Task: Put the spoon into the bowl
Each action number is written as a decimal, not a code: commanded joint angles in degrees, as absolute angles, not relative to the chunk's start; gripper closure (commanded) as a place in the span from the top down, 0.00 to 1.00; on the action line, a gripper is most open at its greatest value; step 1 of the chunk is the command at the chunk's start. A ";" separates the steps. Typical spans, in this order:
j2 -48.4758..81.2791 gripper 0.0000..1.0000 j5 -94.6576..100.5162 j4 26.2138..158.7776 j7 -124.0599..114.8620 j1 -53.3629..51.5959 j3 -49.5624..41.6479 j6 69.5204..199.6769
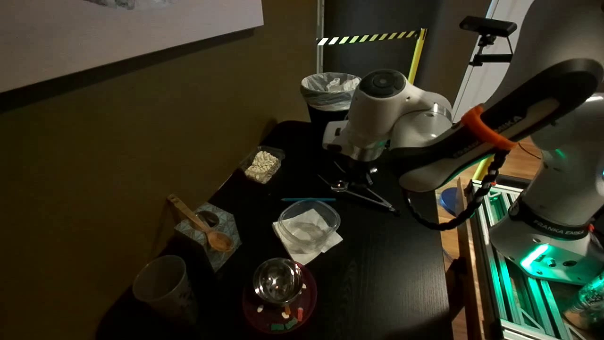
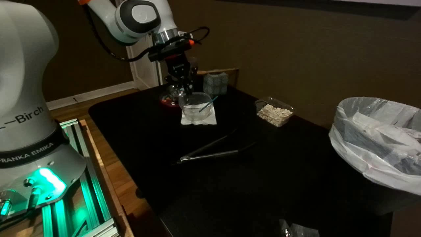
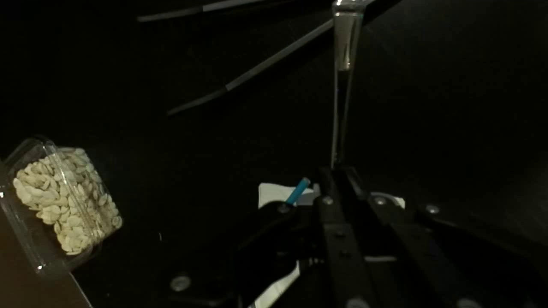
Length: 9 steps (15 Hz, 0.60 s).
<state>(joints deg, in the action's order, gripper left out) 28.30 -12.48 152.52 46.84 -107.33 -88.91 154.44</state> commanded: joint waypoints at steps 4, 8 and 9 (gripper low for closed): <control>22.61 0.02 0.46 151.91 37.85 -106.44 -90.49 154.47; 23.25 0.02 10.10 142.86 32.31 -98.65 -80.99 137.77; 26.62 0.02 5.02 140.56 36.71 -96.52 -77.22 133.35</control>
<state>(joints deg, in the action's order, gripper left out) 24.82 5.48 147.60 35.53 -103.54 -86.06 144.50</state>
